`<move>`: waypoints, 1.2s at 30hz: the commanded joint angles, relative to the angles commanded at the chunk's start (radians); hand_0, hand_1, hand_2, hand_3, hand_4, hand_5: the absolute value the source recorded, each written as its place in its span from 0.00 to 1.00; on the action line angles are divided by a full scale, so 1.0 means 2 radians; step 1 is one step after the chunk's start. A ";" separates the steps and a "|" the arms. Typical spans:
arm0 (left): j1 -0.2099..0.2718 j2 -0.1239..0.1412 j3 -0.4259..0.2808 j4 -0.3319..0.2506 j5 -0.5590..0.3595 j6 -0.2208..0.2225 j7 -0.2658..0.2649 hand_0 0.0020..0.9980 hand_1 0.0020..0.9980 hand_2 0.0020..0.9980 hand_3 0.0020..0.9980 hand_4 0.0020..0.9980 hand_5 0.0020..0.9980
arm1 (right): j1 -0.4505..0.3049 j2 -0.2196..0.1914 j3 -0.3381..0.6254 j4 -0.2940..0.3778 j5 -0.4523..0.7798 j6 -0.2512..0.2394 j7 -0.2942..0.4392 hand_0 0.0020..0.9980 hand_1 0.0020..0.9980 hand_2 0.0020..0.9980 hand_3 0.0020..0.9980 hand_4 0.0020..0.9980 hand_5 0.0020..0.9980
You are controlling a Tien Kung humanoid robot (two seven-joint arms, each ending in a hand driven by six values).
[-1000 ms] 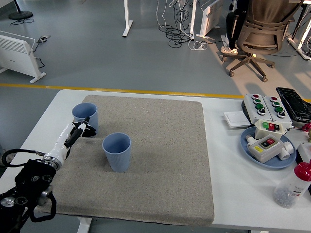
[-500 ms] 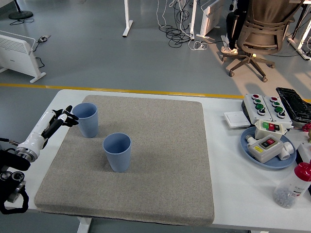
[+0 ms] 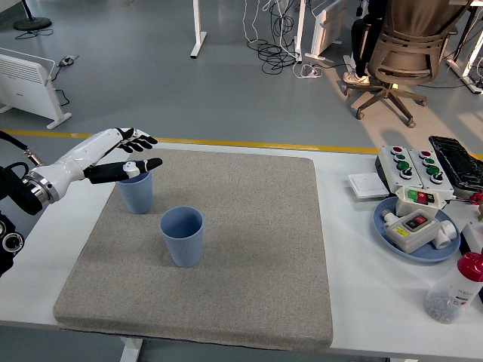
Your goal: Push cup pick cup insert cup
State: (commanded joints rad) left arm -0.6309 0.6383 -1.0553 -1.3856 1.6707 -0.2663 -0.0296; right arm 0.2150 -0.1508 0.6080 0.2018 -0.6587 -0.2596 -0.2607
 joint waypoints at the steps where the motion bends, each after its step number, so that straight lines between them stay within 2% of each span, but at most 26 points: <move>1: -0.016 0.005 0.019 -0.003 0.013 -0.019 0.007 0.77 0.82 0.90 0.87 0.94 0.75 | 0.000 0.000 0.000 0.000 0.000 0.000 0.000 0.67 0.62 0.63 0.59 0.14 0.49; 2: -0.022 0.006 0.028 -0.004 0.017 -0.029 0.009 0.77 0.82 0.90 0.87 0.94 0.75 | 0.000 0.000 0.000 0.000 0.000 0.000 0.000 0.67 0.62 0.63 0.59 0.14 0.49; 3: -0.033 0.008 0.041 -0.004 0.023 -0.041 0.014 0.92 0.92 1.00 1.00 0.96 0.63 | 0.000 0.000 0.000 0.000 0.000 0.000 -0.001 0.67 0.62 0.63 0.59 0.15 0.49; 5: -0.060 0.008 0.074 -0.002 0.036 -0.068 0.023 0.92 0.92 1.00 1.00 0.96 0.63 | 0.000 0.000 -0.001 0.001 0.000 -0.001 -0.001 0.67 0.62 0.63 0.59 0.15 0.49; 7: -0.076 0.006 0.097 0.000 0.042 -0.082 0.028 0.92 0.92 1.00 1.00 0.96 0.63 | 0.000 0.000 -0.001 0.001 0.002 -0.001 -0.001 0.67 0.62 0.63 0.59 0.15 0.49; 8: -0.080 0.006 0.103 0.000 0.043 -0.085 0.029 0.92 0.92 1.00 1.00 0.96 0.63 | 0.000 0.000 -0.001 0.001 0.002 -0.001 -0.001 0.67 0.62 0.63 0.59 0.15 0.49; 9: -0.084 0.005 0.107 0.001 0.043 -0.087 0.029 0.94 0.94 1.00 1.00 0.95 0.56 | 0.000 0.000 -0.001 0.001 0.002 -0.001 -0.001 0.67 0.62 0.63 0.59 0.15 0.49; 11: -0.105 0.000 0.135 0.003 0.042 -0.100 0.033 0.94 0.94 1.00 1.00 0.95 0.56 | 0.001 0.000 -0.001 0.001 0.003 -0.002 -0.001 0.67 0.62 0.63 0.59 0.15 0.49; 14: -0.120 -0.005 0.157 0.006 0.041 -0.109 0.035 0.94 0.94 1.00 1.00 0.95 0.56 | 0.001 0.000 -0.001 0.001 0.002 -0.002 -0.002 0.67 0.62 0.63 0.59 0.15 0.49; 15: -0.126 -0.008 0.166 0.008 0.041 -0.113 0.036 0.92 0.93 1.00 1.00 0.93 0.51 | 0.001 0.000 -0.001 0.001 0.002 -0.002 -0.002 0.67 0.62 0.63 0.59 0.15 0.49; 20: -0.139 -0.015 0.189 0.014 0.040 -0.121 0.039 0.92 0.93 1.00 1.00 0.93 0.51 | 0.001 -0.001 0.000 0.002 0.001 -0.002 -0.003 0.67 0.62 0.63 0.59 0.15 0.49; 21: -0.142 -0.018 0.195 0.017 0.043 -0.124 0.039 0.84 0.89 0.99 0.99 0.90 0.44 | 0.001 -0.001 0.000 0.002 0.001 -0.002 -0.003 0.67 0.62 0.63 0.59 0.15 0.49; 26: -0.149 -0.024 0.211 0.028 0.055 -0.130 0.041 0.84 0.89 0.99 0.99 0.90 0.44 | 0.000 -0.001 0.000 0.002 0.000 -0.002 -0.004 0.67 0.62 0.63 0.59 0.15 0.49; 27: -0.151 -0.027 0.216 0.034 0.063 -0.128 0.041 0.83 0.87 0.97 0.96 0.87 0.36 | 0.000 -0.001 0.000 0.002 0.000 -0.002 -0.004 0.67 0.62 0.63 0.59 0.15 0.49; 32: -0.155 -0.036 0.224 0.056 0.074 -0.128 0.037 0.83 0.87 0.97 0.96 0.87 0.36 | -0.001 -0.001 -0.001 0.002 0.000 -0.002 -0.003 0.67 0.62 0.63 0.59 0.15 0.49; 33: -0.155 -0.039 0.225 0.062 0.077 -0.128 0.036 0.85 0.87 0.95 0.92 0.86 0.34 | -0.001 -0.001 -0.001 0.002 0.000 -0.003 -0.003 0.67 0.62 0.63 0.59 0.15 0.49; 36: -0.155 -0.042 0.228 0.071 0.078 -0.126 0.034 0.85 0.87 0.95 0.92 0.86 0.34 | -0.002 -0.001 -0.002 0.002 0.002 -0.003 -0.002 0.67 0.62 0.63 0.59 0.15 0.49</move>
State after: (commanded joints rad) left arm -0.9418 0.5545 -0.5989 -1.2428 1.8262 -0.5191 0.0378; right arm 0.2120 -0.1528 0.6043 0.2067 -0.6547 -0.2657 -0.2656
